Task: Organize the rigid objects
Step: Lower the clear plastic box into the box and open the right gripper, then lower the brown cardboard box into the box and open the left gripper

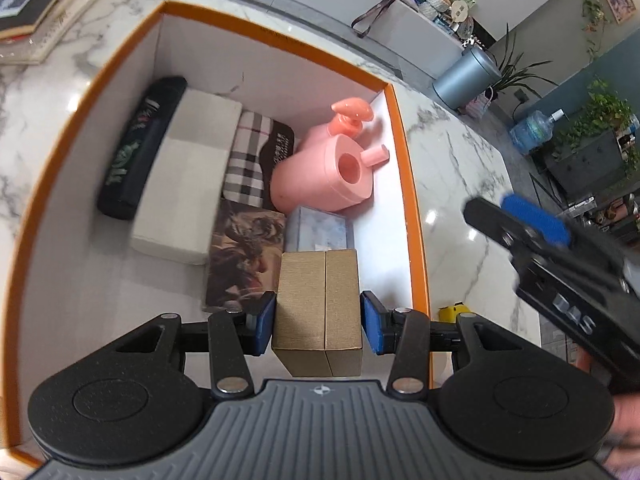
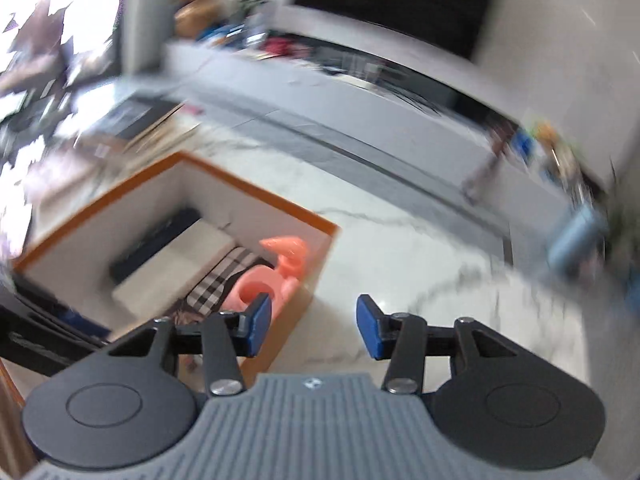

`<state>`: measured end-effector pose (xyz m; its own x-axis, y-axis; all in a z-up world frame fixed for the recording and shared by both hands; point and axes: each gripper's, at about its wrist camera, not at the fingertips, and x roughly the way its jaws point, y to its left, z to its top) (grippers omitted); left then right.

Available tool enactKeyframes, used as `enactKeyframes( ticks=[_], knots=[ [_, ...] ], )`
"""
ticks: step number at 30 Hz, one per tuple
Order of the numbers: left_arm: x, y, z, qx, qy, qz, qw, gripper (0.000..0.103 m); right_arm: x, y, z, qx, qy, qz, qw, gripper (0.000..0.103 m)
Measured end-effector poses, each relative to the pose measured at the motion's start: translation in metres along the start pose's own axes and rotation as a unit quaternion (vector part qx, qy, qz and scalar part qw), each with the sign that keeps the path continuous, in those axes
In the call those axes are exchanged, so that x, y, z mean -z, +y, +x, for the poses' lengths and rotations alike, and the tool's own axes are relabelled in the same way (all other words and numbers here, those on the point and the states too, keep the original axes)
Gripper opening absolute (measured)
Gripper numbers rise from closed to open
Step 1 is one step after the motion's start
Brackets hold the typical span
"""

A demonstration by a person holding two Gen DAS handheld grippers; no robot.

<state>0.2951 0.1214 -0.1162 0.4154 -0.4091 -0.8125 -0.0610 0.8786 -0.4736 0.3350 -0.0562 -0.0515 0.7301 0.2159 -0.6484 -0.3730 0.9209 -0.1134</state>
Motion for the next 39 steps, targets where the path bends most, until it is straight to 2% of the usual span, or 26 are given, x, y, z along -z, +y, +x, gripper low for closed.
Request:
enactKeyframes(
  ticks=[3,6,10,11,12,15,16,18,21,26,29,33,39],
  knots=[
    [-0.001,-0.005,0.011,-0.019,0.004,0.006,0.9998,0.051,0.014,-0.006,-0.008,0.001,-0.002,0.053,0.999,0.049],
    [-0.002,-0.008,0.020,-0.015,0.013,0.003,0.9998,0.051,0.019,-0.005,-0.014,-0.005,-0.005,0.066,0.998,0.049],
    [-0.002,-0.013,0.029,-0.035,0.022,0.008,0.9991,0.051,0.024,-0.004,-0.012,-0.015,-0.006,0.080,0.997,0.049],
    [-0.002,-0.013,0.030,-0.035,0.024,0.005,0.9991,0.050,0.025,-0.005,-0.009,-0.017,-0.004,0.086,0.996,0.049],
    [-0.002,-0.012,0.031,-0.029,0.027,0.002,0.9992,0.053,0.027,-0.005,-0.007,-0.017,-0.003,0.089,0.996,0.049],
    [-0.002,-0.011,0.029,-0.001,0.029,-0.009,0.9995,0.053,0.033,-0.007,-0.004,-0.013,0.001,0.092,0.996,0.049],
    [-0.002,-0.011,0.028,-0.003,0.028,-0.008,0.9996,0.053,0.035,-0.008,-0.004,-0.012,0.004,0.093,0.996,0.049],
    [-0.001,-0.014,0.022,-0.013,0.026,0.006,0.9996,0.053,0.039,-0.011,-0.003,-0.009,0.010,0.100,0.995,0.049],
    [0.003,-0.017,0.012,-0.010,0.036,0.037,0.9986,0.053,0.044,-0.016,-0.004,-0.006,0.014,0.112,0.994,0.049],
    [0.019,-0.021,0.008,-0.040,0.093,0.096,0.9903,0.053,0.052,-0.021,-0.009,-0.001,0.013,0.123,0.992,0.049],
    [0.027,-0.018,0.015,-0.042,0.113,0.091,0.9886,0.043,0.057,-0.022,-0.009,-0.002,0.019,0.130,0.991,0.049],
    [0.027,-0.021,0.019,-0.038,0.098,0.081,0.9912,0.031,0.061,-0.018,-0.012,-0.006,0.023,0.121,0.992,0.049],
    [0.019,-0.030,0.021,-0.055,0.066,0.087,0.9925,0.026,0.066,-0.015,-0.014,-0.008,0.032,0.110,0.993,0.050]
  ],
)
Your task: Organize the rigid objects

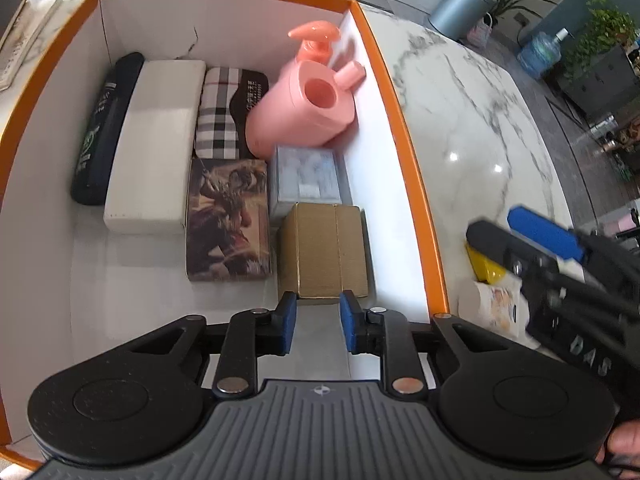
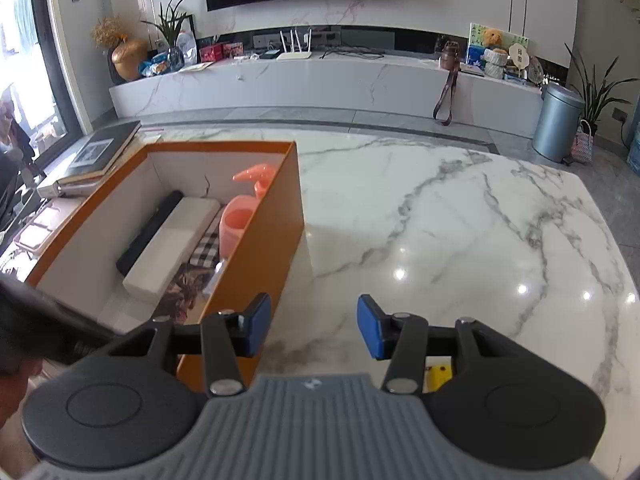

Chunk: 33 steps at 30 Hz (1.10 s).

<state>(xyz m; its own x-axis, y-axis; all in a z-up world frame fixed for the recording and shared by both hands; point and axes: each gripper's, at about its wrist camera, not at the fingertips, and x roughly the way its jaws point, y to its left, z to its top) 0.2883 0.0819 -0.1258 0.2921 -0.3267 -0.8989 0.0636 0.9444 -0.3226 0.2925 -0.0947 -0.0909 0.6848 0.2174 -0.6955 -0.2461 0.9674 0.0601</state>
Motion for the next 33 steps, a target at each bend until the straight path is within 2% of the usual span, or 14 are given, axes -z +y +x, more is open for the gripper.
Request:
enactKeyframes(
  ticks=[6,10,14,16,18,20,23,25,30,33],
  knots=[
    [0.000,-0.002,-0.008,0.004,-0.014,0.006,0.9999,0.026,0.007,0.000,-0.001,-0.003,0.006,-0.007,1.000,0.053],
    [-0.007,-0.002,-0.029,-0.001,-0.074,0.028,0.9969,0.030,0.011,-0.008,-0.002,0.001,0.006,0.010,1.000,0.055],
    [-0.030,0.012,-0.039,-0.004,-0.120,-0.002,0.9928,0.030,-0.002,-0.016,-0.001,-0.018,0.009,0.042,0.999,0.052],
    [-0.045,0.016,-0.038,0.000,-0.134,-0.023,0.9907,0.031,-0.012,-0.012,-0.001,-0.013,-0.001,0.028,1.000,0.052],
    [-0.061,0.015,-0.032,-0.005,-0.140,-0.024,0.9898,0.034,-0.020,-0.008,0.001,-0.003,-0.011,0.013,1.000,0.052],
    [-0.075,0.008,-0.024,-0.024,-0.138,-0.003,0.9901,0.034,-0.024,-0.007,0.005,0.004,-0.014,0.013,1.000,0.052],
    [-0.091,0.001,-0.009,-0.032,-0.117,0.019,0.9925,0.034,-0.020,-0.011,0.014,0.010,-0.008,0.028,1.000,0.052],
    [-0.096,0.001,0.000,-0.052,-0.099,0.029,0.9933,0.034,-0.015,-0.015,0.020,0.019,-0.001,0.034,0.999,0.052],
    [-0.101,-0.002,0.020,-0.064,-0.069,0.047,0.9945,0.034,-0.009,-0.024,0.029,0.028,0.006,0.051,0.998,0.052],
    [-0.103,-0.001,0.028,-0.069,-0.059,0.044,0.9949,0.026,-0.009,-0.025,0.032,0.027,0.003,0.051,0.998,0.052]
  ],
)
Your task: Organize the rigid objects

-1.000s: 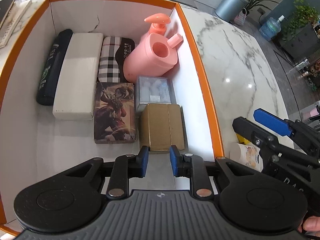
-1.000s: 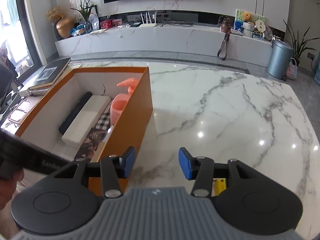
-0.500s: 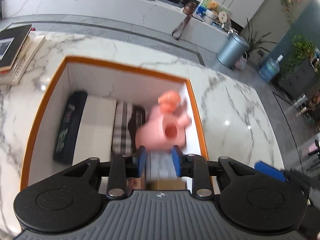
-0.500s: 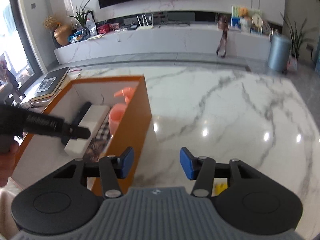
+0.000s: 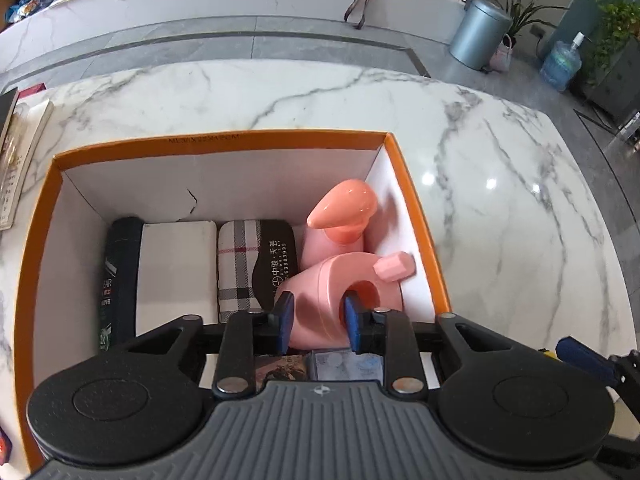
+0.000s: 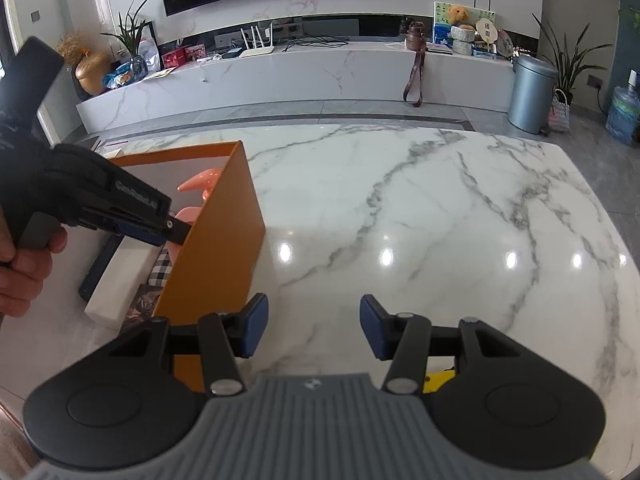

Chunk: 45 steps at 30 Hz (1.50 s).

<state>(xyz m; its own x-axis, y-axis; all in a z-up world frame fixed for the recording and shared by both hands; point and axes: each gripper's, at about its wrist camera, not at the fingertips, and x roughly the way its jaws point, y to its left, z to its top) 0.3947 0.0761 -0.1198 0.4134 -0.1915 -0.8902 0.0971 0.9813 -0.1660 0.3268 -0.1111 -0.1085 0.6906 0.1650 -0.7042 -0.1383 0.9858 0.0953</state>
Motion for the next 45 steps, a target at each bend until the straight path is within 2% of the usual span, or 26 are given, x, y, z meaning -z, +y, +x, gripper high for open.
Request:
enactKeyframes(
  ticks=[3,5,10,13,15,20,25,26,28,32,36,40,43,45],
  knots=[
    [-0.002,0.007,-0.001,0.014,0.004,-0.017,0.9997,0.022,0.001,0.000,0.001,-0.003,-0.001,-0.005,1.000,0.053],
    [-0.003,0.018,-0.002,0.031,0.009,-0.047,0.9984,0.020,0.002,-0.001,0.002,-0.003,-0.001,-0.007,1.000,0.053],
    [0.000,0.040,-0.001,0.078,0.010,-0.111,0.9906,0.018,0.005,-0.003,0.006,-0.005,0.002,-0.002,1.000,0.053],
    [0.000,0.044,0.003,0.085,0.011,-0.125,0.9885,0.018,0.007,-0.001,0.006,-0.004,0.003,-0.008,1.000,0.053],
    [-0.002,0.041,0.003,0.080,0.012,-0.115,0.9901,0.018,0.007,0.000,0.005,-0.005,0.001,-0.011,1.000,0.053],
    [-0.004,0.021,0.004,0.043,0.019,-0.055,0.9974,0.018,0.005,0.001,0.004,-0.003,-0.002,-0.010,1.000,0.054],
    [-0.003,0.024,0.003,0.047,0.020,-0.057,0.9970,0.019,0.007,0.003,0.001,-0.001,-0.002,-0.011,1.000,0.054],
    [-0.002,0.022,0.001,0.043,0.015,-0.051,0.9976,0.020,0.007,0.002,-0.001,-0.001,-0.003,-0.012,1.000,0.054],
    [0.000,0.020,-0.007,0.041,-0.002,-0.046,0.9981,0.041,0.007,0.001,-0.003,0.000,-0.004,-0.010,1.000,0.055],
    [0.002,0.019,-0.023,0.036,-0.016,-0.048,0.9981,0.044,0.009,-0.003,-0.006,0.002,-0.002,-0.005,1.000,0.056],
    [0.011,0.007,-0.051,0.031,-0.039,-0.029,0.9983,0.044,0.010,-0.007,-0.013,0.004,0.006,0.003,1.000,0.056],
    [0.030,-0.021,-0.084,0.043,-0.069,0.011,0.9966,0.044,0.009,-0.020,-0.022,0.007,0.024,0.029,0.999,0.057],
    [0.045,-0.049,-0.103,0.068,-0.083,0.044,0.9933,0.044,0.010,-0.038,-0.033,0.016,0.039,0.048,0.998,0.057],
    [0.054,-0.070,-0.110,0.088,-0.082,0.068,0.9904,0.044,0.011,-0.056,-0.042,0.026,0.055,0.065,0.996,0.063]
  ],
)
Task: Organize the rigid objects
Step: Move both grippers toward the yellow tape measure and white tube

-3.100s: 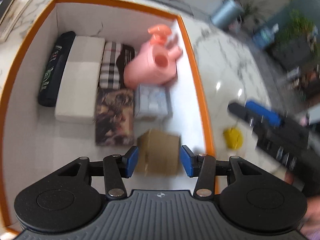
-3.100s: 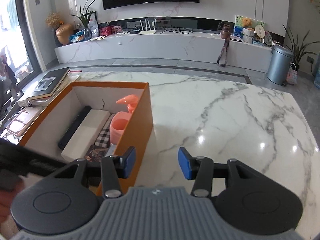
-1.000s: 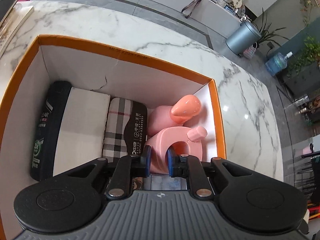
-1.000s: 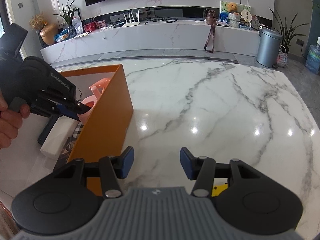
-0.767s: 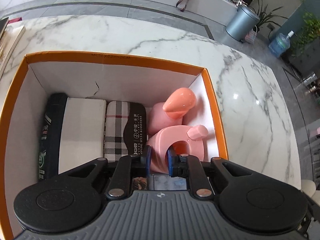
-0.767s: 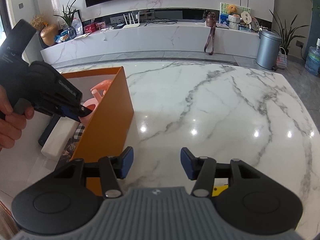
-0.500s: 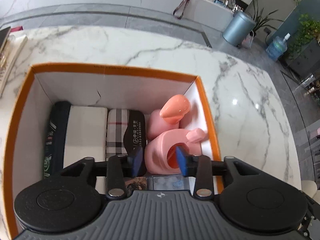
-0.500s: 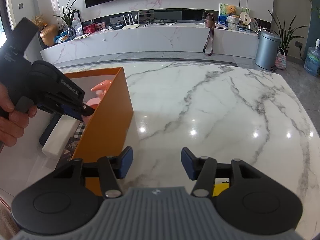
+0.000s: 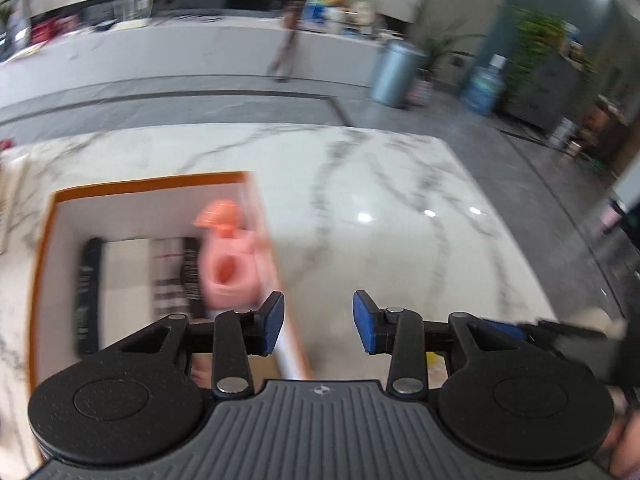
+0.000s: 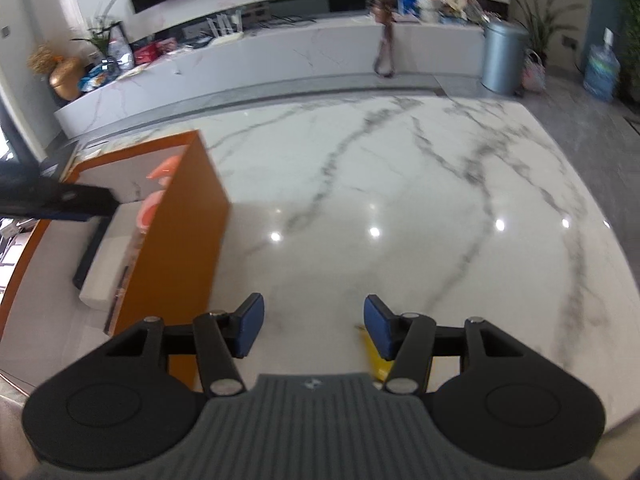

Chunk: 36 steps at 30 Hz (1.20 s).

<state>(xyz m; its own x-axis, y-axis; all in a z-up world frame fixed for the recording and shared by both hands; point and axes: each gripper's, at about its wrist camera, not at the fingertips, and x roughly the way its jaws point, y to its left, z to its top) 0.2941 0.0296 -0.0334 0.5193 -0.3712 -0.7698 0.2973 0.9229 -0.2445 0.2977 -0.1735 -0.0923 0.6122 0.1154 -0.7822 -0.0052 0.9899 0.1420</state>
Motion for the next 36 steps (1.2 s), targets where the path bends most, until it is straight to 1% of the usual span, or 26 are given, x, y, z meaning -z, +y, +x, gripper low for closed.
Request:
enactKeyframes(
  ticks=[1,5,6,7,8,10,12,14,15,16,17,18,19,21,22,23,24,25,27,29,33,35,36],
  knots=[
    [0.003,-0.011,0.002,0.007,0.003,0.011,0.9999,0.044,0.000,-0.011,-0.004,0.005,0.011,0.012,1.000,0.066],
    [0.016,-0.051,0.022,0.018,0.023,0.053,0.9982,0.044,0.012,-0.051,-0.007,0.025,0.072,0.059,0.995,0.067],
    [0.020,-0.059,0.027,0.020,0.030,0.059,0.9976,0.044,0.017,-0.059,-0.005,0.026,0.087,0.069,0.993,0.067],
    [0.024,-0.068,0.034,0.023,0.039,0.069,0.9966,0.042,0.023,-0.065,-0.004,0.018,0.097,0.077,0.992,0.067],
    [0.030,-0.075,0.039,0.024,0.046,0.081,0.9954,0.041,0.027,-0.070,-0.004,0.008,0.100,0.089,0.991,0.067],
    [0.041,-0.089,0.048,0.022,0.063,0.101,0.9926,0.041,0.027,-0.076,-0.007,0.008,0.092,0.103,0.990,0.067],
    [0.049,-0.099,0.058,0.022,0.081,0.106,0.9908,0.041,0.025,-0.083,-0.010,0.009,0.086,0.118,0.989,0.066],
    [0.057,-0.104,0.068,0.022,0.096,0.084,0.9916,0.041,0.025,-0.088,-0.008,0.015,0.097,0.129,0.987,0.062],
    [0.062,-0.102,0.074,0.021,0.105,0.059,0.9925,0.042,0.026,-0.090,-0.007,0.018,0.101,0.128,0.986,0.056],
    [0.065,-0.099,0.081,0.020,0.115,0.022,0.9929,0.042,0.025,-0.092,-0.008,0.021,0.101,0.127,0.987,0.049],
    [0.069,-0.095,0.087,0.021,0.123,-0.018,0.9920,0.043,0.023,-0.092,-0.008,0.029,0.099,0.119,0.987,0.046],
    [0.074,-0.090,0.093,0.020,0.127,-0.064,0.9896,0.043,0.021,-0.092,-0.009,0.040,0.098,0.104,0.989,0.042],
    [0.079,-0.086,0.098,0.020,0.130,-0.106,0.9857,0.044,0.016,-0.091,-0.008,0.050,0.096,0.085,0.990,0.042],
    [0.091,-0.083,0.108,0.012,0.139,-0.163,0.9768,0.044,0.009,-0.089,0.000,0.059,0.099,0.047,0.992,0.042],
    [0.095,-0.083,0.112,0.010,0.140,-0.180,0.9737,0.044,0.006,-0.091,0.006,0.055,0.099,0.039,0.993,0.037],
    [0.099,-0.083,0.115,0.008,0.140,-0.192,0.9713,0.044,0.005,-0.095,0.013,0.050,0.104,0.042,0.992,0.032],
    [0.103,-0.083,0.118,0.005,0.137,-0.206,0.9689,0.045,0.005,-0.098,0.022,0.046,0.113,0.050,0.991,0.021],
    [0.105,-0.083,0.120,0.004,0.136,-0.215,0.9670,0.046,0.007,-0.100,0.029,0.042,0.119,0.054,0.990,0.018],
    [0.105,-0.083,0.124,0.002,0.134,-0.225,0.9651,0.046,0.010,-0.099,0.041,0.054,0.128,0.046,0.989,0.018],
    [0.102,-0.085,0.128,-0.006,0.127,-0.227,0.9656,0.046,0.012,-0.099,0.050,0.060,0.135,0.038,0.988,0.018],
    [0.097,-0.086,0.136,-0.024,0.127,-0.229,0.9650,0.044,0.015,-0.103,0.066,0.043,0.169,0.034,0.984,0.018],
    [0.096,-0.083,0.137,-0.032,0.123,-0.235,0.9637,0.044,0.017,-0.102,0.069,0.035,0.178,0.028,0.983,0.018],
    [0.096,-0.081,0.138,-0.035,0.121,-0.239,0.9629,0.040,0.018,-0.102,0.069,0.030,0.178,0.023,0.983,0.018]
  ],
)
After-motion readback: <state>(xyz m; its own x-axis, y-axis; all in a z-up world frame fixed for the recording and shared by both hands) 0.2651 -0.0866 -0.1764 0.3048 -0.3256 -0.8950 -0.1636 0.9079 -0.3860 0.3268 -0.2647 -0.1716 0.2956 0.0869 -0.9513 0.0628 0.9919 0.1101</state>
